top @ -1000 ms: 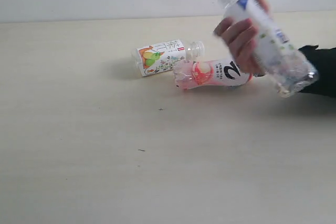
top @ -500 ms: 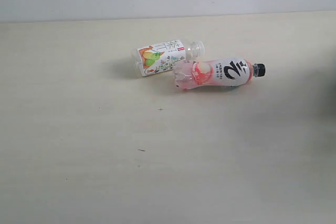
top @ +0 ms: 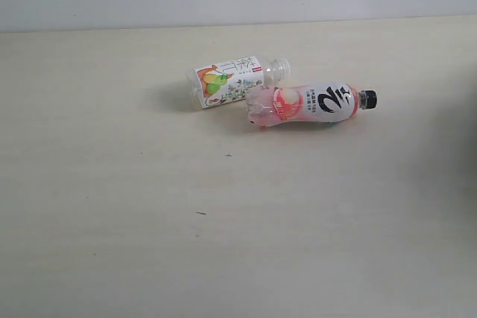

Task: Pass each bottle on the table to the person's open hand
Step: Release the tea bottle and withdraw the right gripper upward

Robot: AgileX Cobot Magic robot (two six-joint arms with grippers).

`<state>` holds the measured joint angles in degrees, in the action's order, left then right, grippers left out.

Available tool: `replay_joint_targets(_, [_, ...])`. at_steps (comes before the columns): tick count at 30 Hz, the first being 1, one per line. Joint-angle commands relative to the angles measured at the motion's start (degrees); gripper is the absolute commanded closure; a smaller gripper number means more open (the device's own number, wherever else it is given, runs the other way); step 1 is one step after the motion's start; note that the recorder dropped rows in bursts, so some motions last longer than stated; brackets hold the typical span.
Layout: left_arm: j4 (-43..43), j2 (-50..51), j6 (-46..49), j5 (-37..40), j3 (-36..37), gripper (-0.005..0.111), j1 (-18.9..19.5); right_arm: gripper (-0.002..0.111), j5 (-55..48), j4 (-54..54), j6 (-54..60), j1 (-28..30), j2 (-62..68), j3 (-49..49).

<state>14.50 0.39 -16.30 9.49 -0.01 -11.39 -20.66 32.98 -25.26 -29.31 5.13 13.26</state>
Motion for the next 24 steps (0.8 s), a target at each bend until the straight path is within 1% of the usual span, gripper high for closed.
replay_joint_targets(1, [-0.03, -0.35, -0.40, -0.12, 0.01, 0.107, -0.02, 0.108, -0.63, -1.19, -0.41, -0.19, -4.70, -1.25])
replay_joint_targets(9, [-0.03, -0.35, -0.40, -0.12, 0.01, 0.107, -0.02, 0.108, 0.06, -2.28, -0.28, -1.03, -5.13, -1.96])
replay_joint_targets(15, [-0.03, -0.35, -0.40, -0.12, 0.01, 0.107, -0.02, 0.108, -0.67, -9.13, -0.28, -1.03, -5.13, -1.96])
replay_joint_targets(24, [-0.03, -0.35, -0.40, -0.12, 0.01, 0.107, -0.02, 0.108, -0.99, -9.00, -0.39, -1.03, -5.13, -1.96])
